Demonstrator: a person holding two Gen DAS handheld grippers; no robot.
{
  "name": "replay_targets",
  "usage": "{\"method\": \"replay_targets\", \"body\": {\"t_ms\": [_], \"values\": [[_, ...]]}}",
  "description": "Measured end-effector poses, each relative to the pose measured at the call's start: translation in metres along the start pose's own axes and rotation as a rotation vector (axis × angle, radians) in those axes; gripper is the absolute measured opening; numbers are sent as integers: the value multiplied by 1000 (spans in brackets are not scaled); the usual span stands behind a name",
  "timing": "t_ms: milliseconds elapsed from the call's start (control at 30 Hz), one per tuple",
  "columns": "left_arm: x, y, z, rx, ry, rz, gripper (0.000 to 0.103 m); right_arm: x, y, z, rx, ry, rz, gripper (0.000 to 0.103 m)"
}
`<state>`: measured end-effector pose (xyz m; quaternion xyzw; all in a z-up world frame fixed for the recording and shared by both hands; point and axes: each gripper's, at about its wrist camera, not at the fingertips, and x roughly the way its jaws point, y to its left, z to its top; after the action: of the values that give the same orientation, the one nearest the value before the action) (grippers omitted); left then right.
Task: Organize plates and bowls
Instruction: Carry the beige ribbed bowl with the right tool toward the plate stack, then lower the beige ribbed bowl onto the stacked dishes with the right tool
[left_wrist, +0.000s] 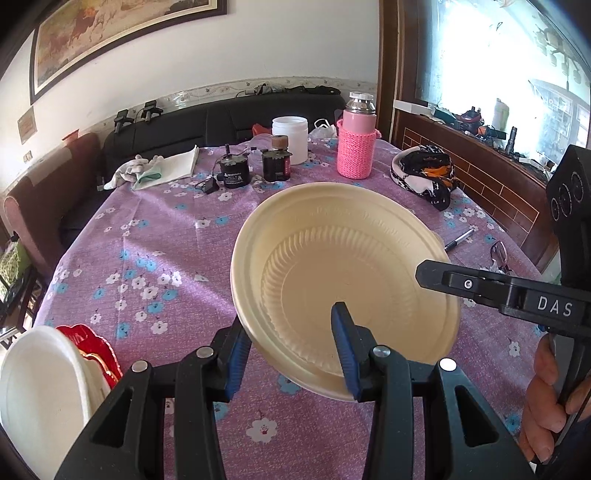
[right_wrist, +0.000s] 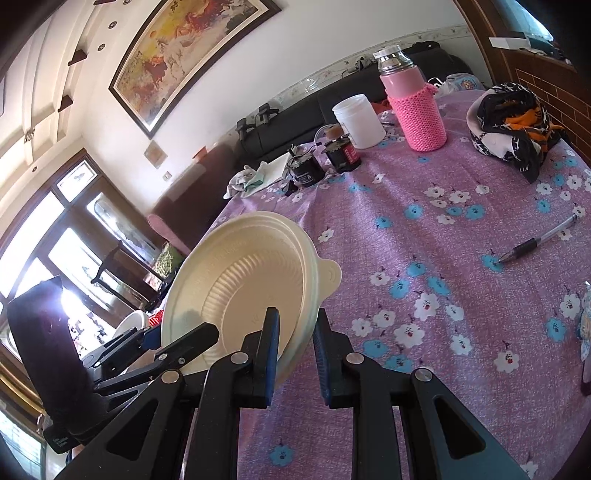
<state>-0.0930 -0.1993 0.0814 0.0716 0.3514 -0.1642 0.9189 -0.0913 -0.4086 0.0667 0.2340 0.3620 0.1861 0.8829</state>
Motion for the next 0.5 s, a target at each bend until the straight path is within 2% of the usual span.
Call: {"method": "replay_targets", "body": {"t_ms": [300,500], "values": [[-29,23,-7,-40,-41,24,45,3,37,1,-53,11,19,21],[-57,45,-14,-70,-76,43,47,12,67,3,-85,49,42,21]]}}
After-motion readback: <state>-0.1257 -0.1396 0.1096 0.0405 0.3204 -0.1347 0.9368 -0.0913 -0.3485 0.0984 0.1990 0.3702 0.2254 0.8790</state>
